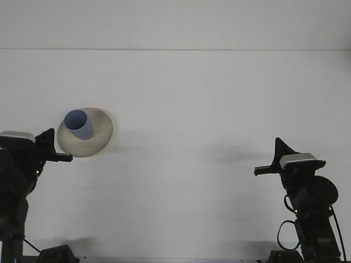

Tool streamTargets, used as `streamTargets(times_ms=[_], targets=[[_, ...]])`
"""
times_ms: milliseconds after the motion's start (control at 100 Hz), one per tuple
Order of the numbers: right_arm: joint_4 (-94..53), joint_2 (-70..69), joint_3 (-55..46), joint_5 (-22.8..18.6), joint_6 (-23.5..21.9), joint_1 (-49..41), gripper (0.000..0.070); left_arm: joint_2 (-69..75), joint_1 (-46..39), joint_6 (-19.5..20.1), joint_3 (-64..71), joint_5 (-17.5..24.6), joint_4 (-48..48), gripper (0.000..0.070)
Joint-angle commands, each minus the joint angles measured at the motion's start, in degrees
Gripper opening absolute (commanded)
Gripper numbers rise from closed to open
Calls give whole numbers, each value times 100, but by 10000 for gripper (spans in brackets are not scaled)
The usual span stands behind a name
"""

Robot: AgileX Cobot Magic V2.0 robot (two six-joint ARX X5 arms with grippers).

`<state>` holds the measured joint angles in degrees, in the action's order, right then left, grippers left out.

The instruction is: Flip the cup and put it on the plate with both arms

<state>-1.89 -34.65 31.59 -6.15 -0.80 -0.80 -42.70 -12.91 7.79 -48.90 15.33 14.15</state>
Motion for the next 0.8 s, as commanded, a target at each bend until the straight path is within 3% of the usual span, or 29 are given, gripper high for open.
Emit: streamTargets(times_ms=[0,140,380,520,790], targets=[[63,94,22,17,-120,81,0,310,-22,11,826,13,-942,13],[37,345,22,-28,-136,221,0,815,-22,-240,1751,-212,-1880,13],[13,474,22,20,-127,227,0,870,-20,-313,1838,-273,-2033,12],[20,470,22,17,-87,227,0,922,-9,-739,1836,-271,-2057,13],[22,468,22,17,-87,227,0,1137,-11,-739,1836,-273,-2061,13]])
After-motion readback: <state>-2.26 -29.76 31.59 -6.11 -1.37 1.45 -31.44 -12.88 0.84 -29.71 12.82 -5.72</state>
